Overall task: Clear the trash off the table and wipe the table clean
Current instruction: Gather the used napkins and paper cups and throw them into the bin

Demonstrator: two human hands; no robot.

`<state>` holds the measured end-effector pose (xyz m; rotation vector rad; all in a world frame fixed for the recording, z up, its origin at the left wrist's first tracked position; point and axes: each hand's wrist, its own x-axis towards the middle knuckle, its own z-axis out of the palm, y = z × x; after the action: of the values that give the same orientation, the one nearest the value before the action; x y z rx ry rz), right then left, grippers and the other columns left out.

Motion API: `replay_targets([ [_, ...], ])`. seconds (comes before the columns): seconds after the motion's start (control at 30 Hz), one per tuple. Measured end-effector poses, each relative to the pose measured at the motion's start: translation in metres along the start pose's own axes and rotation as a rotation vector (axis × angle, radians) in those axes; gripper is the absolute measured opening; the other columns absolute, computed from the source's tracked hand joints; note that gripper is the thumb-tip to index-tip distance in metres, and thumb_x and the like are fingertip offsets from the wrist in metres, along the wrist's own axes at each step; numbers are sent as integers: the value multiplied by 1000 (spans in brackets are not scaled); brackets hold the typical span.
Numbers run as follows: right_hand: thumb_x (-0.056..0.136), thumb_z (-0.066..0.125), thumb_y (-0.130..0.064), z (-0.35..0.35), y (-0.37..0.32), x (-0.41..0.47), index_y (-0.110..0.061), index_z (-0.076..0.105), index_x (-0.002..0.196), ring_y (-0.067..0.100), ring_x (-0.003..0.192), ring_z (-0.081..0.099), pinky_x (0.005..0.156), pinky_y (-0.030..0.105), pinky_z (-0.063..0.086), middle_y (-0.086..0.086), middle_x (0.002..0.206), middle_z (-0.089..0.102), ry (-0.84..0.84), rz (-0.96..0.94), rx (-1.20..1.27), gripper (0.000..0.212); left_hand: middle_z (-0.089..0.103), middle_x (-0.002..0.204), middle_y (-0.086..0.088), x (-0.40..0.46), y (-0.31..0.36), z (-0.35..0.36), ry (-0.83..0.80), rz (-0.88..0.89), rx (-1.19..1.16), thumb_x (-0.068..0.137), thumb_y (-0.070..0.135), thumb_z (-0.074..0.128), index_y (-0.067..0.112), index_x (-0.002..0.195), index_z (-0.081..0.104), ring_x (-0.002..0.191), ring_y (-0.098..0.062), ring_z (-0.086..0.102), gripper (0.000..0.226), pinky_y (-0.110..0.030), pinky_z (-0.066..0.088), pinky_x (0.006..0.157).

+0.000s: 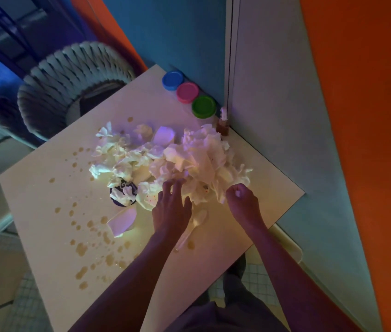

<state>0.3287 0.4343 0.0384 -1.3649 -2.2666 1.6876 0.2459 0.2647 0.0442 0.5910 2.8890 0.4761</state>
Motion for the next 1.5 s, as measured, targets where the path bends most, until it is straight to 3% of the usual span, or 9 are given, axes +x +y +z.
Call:
replay_targets([
  [0.1,82,68,-37,5,3,6,-19,62,107,24,98,62,81,32,48,3,107,65,-21,43,-51,32,53,125,0,8,-1,2,2,-16,26,91,30,66,26,132,53,105,-29,58,44,-43,53,64],
  [0.3,77,73,-56,15,11,14,-22,48,135,35,121,52,94,41,45,12,130,50,-94,65,-242,71,69,103,1,13,-1,-3,62,-9,-118,87,15,66,24,109,71,90,-27,67,24,-41,56,72],
  [0.43,79,72,-55,18,12,16,-21,49,135,36,122,50,92,43,45,12,132,50,-78,58,-329,69,68,99,2,6,-2,-10,86,-20,-184,85,11,69,22,108,74,79,-23,68,26,-34,55,71],
  [0.6,82,69,-48,19,13,18,-24,59,121,34,118,54,91,41,46,10,124,54,-88,42,-359,47,59,120,4,-1,-7,-10,24,-61,-149,87,27,74,27,119,67,85,-24,68,34,-39,57,72],
  [0.73,84,66,-42,15,15,20,-24,65,112,34,113,57,87,39,48,9,118,57,-80,8,-373,33,57,120,9,-4,-1,-13,91,-63,-102,88,30,71,29,116,67,88,-21,67,28,-37,56,64],
  [0.9,79,70,-50,12,17,20,-27,63,114,32,111,58,86,38,49,6,118,58,-83,-23,-373,42,52,125,6,-3,2,-19,176,-88,-68,88,26,69,28,118,64,110,-24,53,31,-37,53,60],
  [1.03,79,70,-53,13,18,25,-26,63,119,31,115,56,86,37,45,6,120,57,-107,-53,-451,48,46,134,3,4,-5,-25,142,-108,-56,87,21,68,28,132,55,119,-29,47,48,-43,56,74],
  [1.3,84,60,-32,19,16,26,-22,64,117,38,107,59,85,40,51,13,116,57,-134,-59,-474,34,41,148,-2,20,-24,-22,22,-169,-20,91,13,58,26,149,39,128,-35,43,63,-47,51,89],
  [1.5,77,58,-45,13,15,17,-16,65,99,35,93,62,70,32,43,12,102,64,-104,-39,-297,37,42,149,-3,30,-32,-17,-10,-146,5,89,6,56,28,151,35,125,-38,45,69,-49,53,84],
])
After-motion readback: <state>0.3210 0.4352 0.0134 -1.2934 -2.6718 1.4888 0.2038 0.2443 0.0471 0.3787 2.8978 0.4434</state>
